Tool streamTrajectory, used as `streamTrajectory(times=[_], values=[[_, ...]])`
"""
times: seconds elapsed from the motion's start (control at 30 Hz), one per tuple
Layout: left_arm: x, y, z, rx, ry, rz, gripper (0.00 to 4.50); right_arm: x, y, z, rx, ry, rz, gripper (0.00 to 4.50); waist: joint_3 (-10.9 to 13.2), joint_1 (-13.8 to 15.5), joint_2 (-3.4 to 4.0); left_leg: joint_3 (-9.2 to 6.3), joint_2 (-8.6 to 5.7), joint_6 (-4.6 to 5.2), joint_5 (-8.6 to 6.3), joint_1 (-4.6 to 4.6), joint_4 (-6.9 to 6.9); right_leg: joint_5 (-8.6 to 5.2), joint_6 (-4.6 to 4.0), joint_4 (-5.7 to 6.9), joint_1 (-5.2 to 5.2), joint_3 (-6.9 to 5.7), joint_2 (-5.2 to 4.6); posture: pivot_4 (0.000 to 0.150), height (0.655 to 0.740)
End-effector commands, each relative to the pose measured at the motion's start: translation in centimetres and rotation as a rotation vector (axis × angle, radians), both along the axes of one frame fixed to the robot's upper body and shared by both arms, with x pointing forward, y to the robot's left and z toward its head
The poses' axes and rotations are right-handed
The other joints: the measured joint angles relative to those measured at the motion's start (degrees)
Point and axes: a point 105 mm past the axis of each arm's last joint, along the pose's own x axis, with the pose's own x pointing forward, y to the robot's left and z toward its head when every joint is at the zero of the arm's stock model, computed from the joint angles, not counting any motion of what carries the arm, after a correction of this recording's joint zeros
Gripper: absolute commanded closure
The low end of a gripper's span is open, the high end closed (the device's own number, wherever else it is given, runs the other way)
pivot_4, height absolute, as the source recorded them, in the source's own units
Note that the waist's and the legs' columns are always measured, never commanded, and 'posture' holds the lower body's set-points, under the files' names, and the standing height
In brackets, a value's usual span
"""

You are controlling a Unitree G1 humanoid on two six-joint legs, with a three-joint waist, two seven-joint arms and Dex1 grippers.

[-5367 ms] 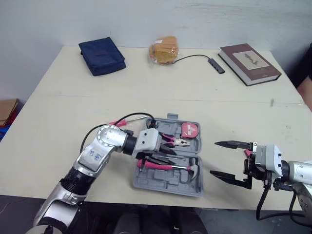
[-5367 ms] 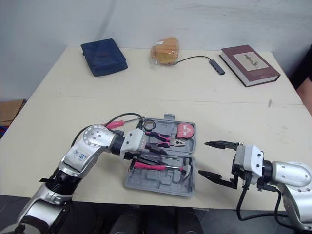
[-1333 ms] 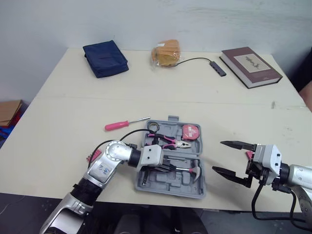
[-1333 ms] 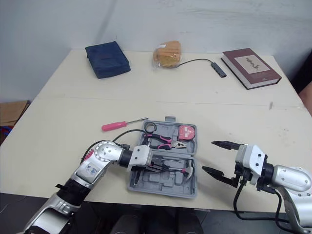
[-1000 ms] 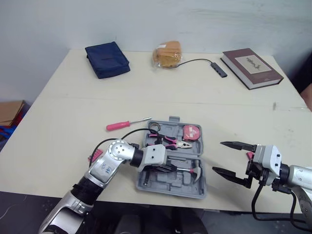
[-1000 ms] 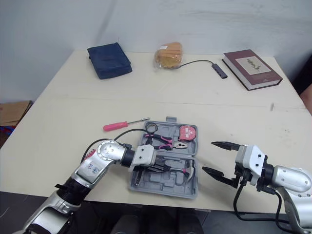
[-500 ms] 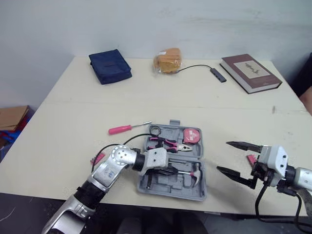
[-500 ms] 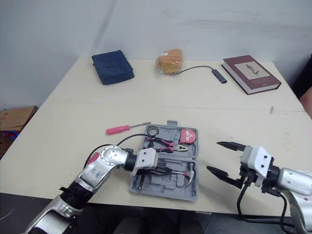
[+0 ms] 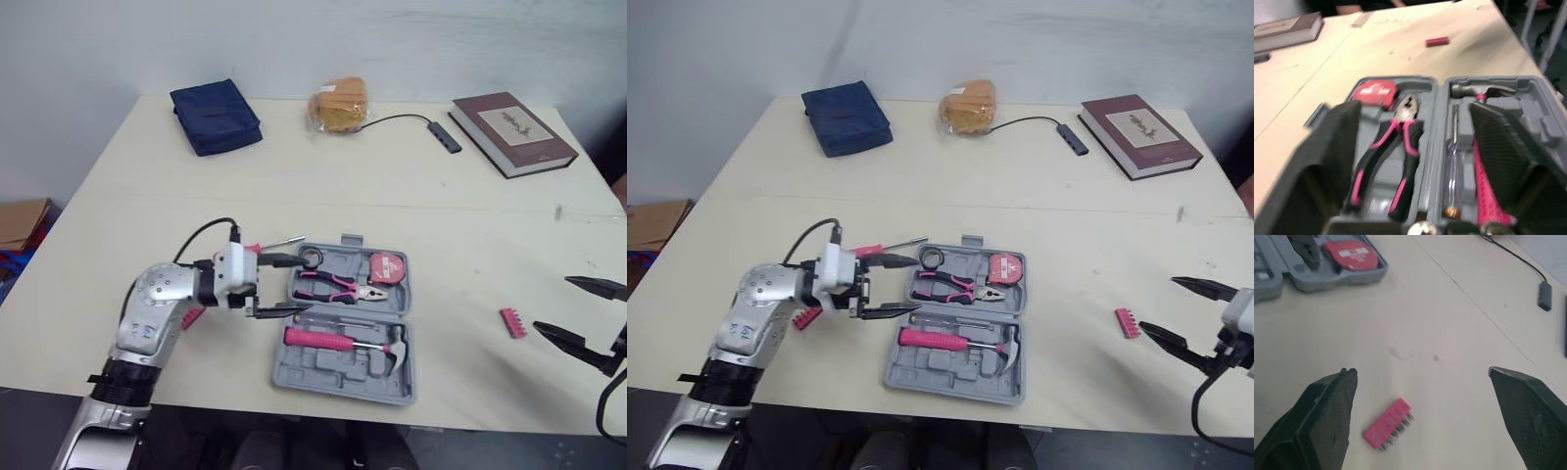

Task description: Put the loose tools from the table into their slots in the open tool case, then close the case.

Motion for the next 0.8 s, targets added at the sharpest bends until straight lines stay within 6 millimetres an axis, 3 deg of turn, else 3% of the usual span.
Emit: streamTrajectory(times=[0.03,0.17,0.23,0.3,0.37,0.43,0.53,0.63,0.8], values=[[0.1,7.0,1.4,-0.034,-0.053,0.278,0.02,-1.0,-4.4,0.4,-0.043,-0.057,-0.15,0.0,0.17,-0.19,-0.11,0.04,0.02,0.0,0.0,0.06,-0.07,-0.03,-0.05,0.01,-0.02,0.02,0.03,0.15,0.74],[-0.7,13.6,3.0,-0.002,-0.104,0.554,0.02,-1.4,-7.0,-0.5,-0.06,-0.075,-0.249,0.0,0.33,-0.23,-0.29,0.02,0.11,-0.02,0.01,0.07,-0.02,-0.07,-0.12,0.07,-0.02,-0.02,0.03,0.15,0.74],[-1.7,18.4,3.6,0.0,-0.1,0.728,0.02,-1.8,-8.7,-0.6,-0.054,-0.097,-0.337,0.0,0.35,-0.2,-0.29,0.04,0.09,-0.01,0.01,0.07,-0.01,-0.05,-0.1,0.07,-0.01,0.01,-0.03,0.15,0.74],[-2.7,20.7,3.5,0.002,-0.084,0.806,0.02,-2.2,-9.8,-0.9,-0.064,-0.097,-0.388,0.0,0.37,-0.34,-0.23,0.06,0.07,-0.02,0.01,0.1,-0.04,-0.06,-0.11,0.07,-0.03,0.04,-0.05,0.15,0.74],[-3.1,21.2,3.3,0.011,-0.071,0.821,0.02,-2.4,-10.2,-1.1,-0.079,-0.092,-0.405,0.0,0.35,-0.23,-0.19,0.06,0.07,-0.03,-0.01,0.11,-0.1,-0.1,-0.18,0.05,-0.05,0.03,-0.08,0.15,0.74],[-5.0,24.6,2.5,0.028,-0.034,0.94,0.02,-3.5,-12.4,-1.4,-0.073,-0.097,-0.545,0.0,0.35,-0.36,-0.18,0.06,0.07,-0.06,-0.03,0.11,-0.09,-0.11,-0.2,0.05,-0.05,0.03,-0.11,0.15,0.74],[-7.4,28.6,2.0,0.003,-0.026,1.122,0.02,-4.5,-13.7,-1.8,-0.075,-0.098,-0.638,0.0,0.36,-0.99,-0.18,0.07,0.11,-0.13,-0.07,0.1,-0.21,-0.18,-0.33,0.05,-0.15,0.01,-0.1,0.15,0.74],[-8.5,29.4,1.8,-0.028,-0.04,1.183,0.02,-4.4,-14.4,-1.2,-0.018,-0.175,-0.713,0.0,0.36,-1.57,-0.19,0.02,0.2,-0.2,-0.11,0.09,-0.25,-0.23,-0.41,0.06,-0.15,-0.08,-0.07,0.15,0.74],[-8.7,28.0,1.3,-0.025,-0.012,1.129,0.02,-3.0,-13.1,-2.0,0.006,-0.139,-0.622,0.0,0.35,-1.95,-0.16,0.14,0.2,-0.2,-0.09,0.19,-0.16,-0.19,-0.4,0.12,-0.05,0.04,-0.08,0.15,0.74]])
